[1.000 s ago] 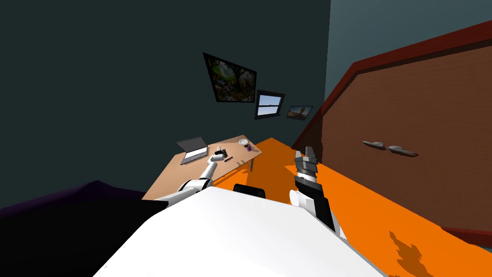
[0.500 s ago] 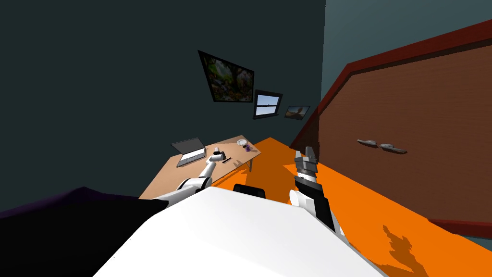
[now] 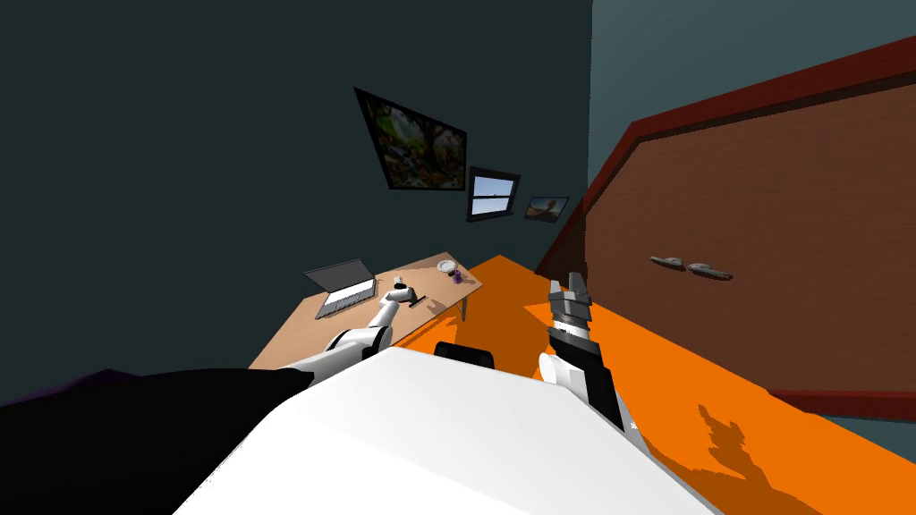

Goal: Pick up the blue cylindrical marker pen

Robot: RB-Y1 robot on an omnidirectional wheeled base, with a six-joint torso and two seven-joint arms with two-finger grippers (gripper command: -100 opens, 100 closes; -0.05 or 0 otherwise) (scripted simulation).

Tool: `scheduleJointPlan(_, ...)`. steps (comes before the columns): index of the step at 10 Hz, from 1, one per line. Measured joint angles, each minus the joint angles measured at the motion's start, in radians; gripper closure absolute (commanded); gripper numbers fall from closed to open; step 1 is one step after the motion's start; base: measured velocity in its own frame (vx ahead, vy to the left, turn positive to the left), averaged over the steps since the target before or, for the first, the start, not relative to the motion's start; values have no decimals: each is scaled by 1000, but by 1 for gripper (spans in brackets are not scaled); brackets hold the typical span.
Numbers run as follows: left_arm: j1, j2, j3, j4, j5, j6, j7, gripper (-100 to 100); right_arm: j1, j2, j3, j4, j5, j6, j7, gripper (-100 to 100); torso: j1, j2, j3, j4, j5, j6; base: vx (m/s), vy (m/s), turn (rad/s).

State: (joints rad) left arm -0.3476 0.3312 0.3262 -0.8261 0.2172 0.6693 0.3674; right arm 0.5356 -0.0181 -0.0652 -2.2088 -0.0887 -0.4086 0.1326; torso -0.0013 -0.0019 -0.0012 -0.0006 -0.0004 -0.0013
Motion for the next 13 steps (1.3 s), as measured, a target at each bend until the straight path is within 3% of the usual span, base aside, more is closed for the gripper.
scheduleJointPlan(5, -26, 39, 26, 101, 13, 61, 19, -100, 0, 0, 0, 0, 0, 0, 0, 0, -1, 0, 0, 0, 0, 0, 35, -20, -52)
scheduleJointPlan(7, -58, 65, 41, 213, 27, 61, 20, -100, 0, 0, 0, 0, 0, 0, 0, 0, -1, -1, -1, 0, 0, 0, 43, -18, -51)
scheduleJointPlan(8, -39, 63, 44, 182, 26, 86, 27, -100, 0, 0, 0, 0, 0, 0, 0, 0, 0, 0, 0, 0, 0, 0, 34, -18, -32)
scheduleJointPlan(10, -58, 85, 58, 267, 44, 90, 18, -100, 0, 0, 0, 0, 0, 0, 0, 0, -1, 0, 0, 0, 0, 0, 29, -16, -31)
scheduleJointPlan(12, -40, 81, 60, 236, 40, 113, 27, -100, 0, 0, 0, 0, 0, 0, 0, 0, 1, 2, 1, 0, 0, 0, 4, -1, 2)
scheduleJointPlan(13, -40, 81, 60, 235, 40, 115, 28, 0, 0, 0, 0, 0, 0, 0, 0, 0, 1, 2, 1, 1, 0, 0, 0, 0, 0)
